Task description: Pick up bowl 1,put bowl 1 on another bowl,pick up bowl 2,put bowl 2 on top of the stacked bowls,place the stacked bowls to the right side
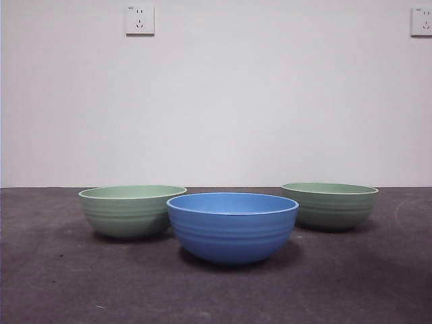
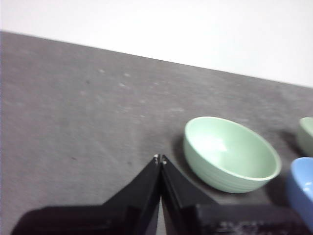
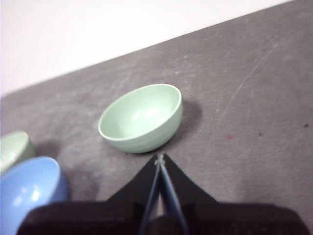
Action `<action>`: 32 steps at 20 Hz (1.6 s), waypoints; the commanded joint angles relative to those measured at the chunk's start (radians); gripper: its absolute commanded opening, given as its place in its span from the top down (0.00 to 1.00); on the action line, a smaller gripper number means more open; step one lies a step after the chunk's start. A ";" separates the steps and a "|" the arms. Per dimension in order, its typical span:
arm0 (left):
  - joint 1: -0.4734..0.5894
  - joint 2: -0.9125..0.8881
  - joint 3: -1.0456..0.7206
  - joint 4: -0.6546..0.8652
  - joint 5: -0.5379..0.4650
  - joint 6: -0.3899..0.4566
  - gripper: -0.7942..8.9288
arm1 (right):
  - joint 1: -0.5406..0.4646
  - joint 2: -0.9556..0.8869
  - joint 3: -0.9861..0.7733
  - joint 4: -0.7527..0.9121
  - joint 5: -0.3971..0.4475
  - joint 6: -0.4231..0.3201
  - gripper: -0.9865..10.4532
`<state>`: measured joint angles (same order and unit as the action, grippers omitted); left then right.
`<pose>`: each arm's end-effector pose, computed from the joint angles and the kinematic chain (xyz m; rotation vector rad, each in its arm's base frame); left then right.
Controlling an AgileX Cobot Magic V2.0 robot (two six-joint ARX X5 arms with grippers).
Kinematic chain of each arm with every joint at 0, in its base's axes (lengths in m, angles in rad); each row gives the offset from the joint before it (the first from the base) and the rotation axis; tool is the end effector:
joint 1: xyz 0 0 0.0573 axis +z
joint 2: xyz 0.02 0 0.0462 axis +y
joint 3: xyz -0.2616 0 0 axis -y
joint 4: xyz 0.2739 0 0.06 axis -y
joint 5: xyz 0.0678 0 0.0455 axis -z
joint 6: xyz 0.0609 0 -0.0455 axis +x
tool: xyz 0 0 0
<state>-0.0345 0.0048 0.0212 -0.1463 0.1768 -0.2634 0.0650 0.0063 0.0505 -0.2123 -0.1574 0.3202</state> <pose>0.1575 -0.0162 0.1527 -0.2713 0.1569 -0.1927 0.1546 0.0196 0.1558 0.3259 0.2024 0.1931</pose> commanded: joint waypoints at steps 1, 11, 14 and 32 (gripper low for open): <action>0.003 -0.003 0.038 -0.007 0.016 -0.092 0.92 | 0.002 0.006 0.044 0.013 -0.001 0.091 0.92; 0.003 0.084 0.275 -0.197 0.113 -0.098 0.92 | 0.002 0.192 0.323 -0.091 -0.027 0.039 0.92; 0.003 0.151 0.359 -0.259 0.169 -0.044 0.92 | 0.002 0.293 0.441 -0.208 -0.079 -0.043 0.92; 0.001 0.608 0.818 -0.845 0.404 0.436 0.93 | 0.026 0.782 0.977 -0.922 -0.185 -0.431 0.92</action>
<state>-0.0349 0.6136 0.8364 -0.9894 0.5755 0.1143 0.0875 0.7895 1.0237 -1.1339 -0.3408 -0.0883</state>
